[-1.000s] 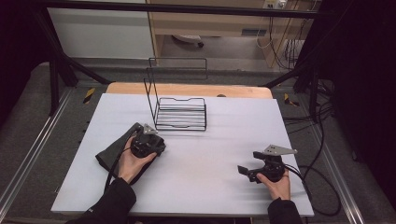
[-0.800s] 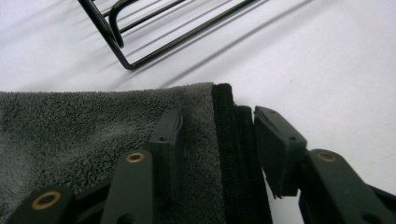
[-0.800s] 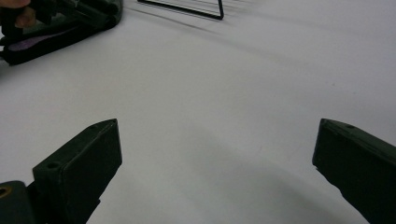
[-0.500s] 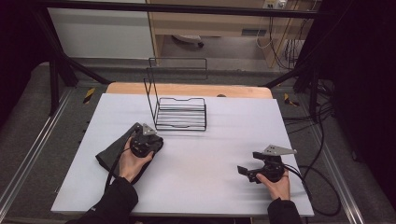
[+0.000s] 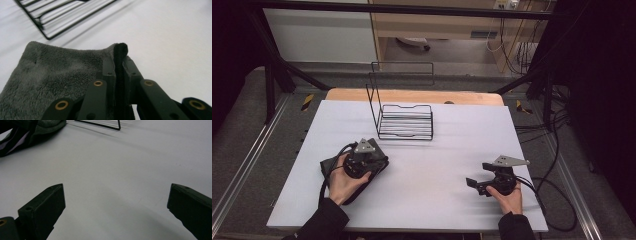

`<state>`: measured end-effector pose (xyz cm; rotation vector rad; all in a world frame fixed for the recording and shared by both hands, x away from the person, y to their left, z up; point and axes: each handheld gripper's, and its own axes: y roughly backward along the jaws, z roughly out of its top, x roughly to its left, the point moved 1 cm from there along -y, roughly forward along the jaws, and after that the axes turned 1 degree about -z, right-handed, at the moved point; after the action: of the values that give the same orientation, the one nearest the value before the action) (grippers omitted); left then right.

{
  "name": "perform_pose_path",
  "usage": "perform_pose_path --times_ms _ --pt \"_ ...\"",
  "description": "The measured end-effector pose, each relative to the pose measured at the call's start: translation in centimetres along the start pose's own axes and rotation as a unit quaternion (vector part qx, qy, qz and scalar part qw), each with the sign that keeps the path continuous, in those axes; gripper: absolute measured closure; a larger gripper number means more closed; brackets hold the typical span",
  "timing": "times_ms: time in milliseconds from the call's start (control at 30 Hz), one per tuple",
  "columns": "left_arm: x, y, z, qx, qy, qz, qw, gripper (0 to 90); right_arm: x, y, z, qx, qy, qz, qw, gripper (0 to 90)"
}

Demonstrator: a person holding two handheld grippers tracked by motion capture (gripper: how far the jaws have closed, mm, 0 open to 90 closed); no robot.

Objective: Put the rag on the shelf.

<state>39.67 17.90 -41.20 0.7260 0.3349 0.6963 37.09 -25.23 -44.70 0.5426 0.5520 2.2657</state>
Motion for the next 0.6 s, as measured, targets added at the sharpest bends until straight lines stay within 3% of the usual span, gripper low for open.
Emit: perform_pose_path --times_ms 267,600 --pt "-2.4 0.1 0.4 0.003 -0.002 -0.038 0.9993 81.5 0.0 0.0 0.0 0.001 0.002 0.001 1.0000 2.4" --pt "-4.4 -1.1 1.7 0.003 0.002 -0.049 0.9988 81.5 0.0 -0.1 0.0 0.002 0.001 0.001 1.0000 2.5"
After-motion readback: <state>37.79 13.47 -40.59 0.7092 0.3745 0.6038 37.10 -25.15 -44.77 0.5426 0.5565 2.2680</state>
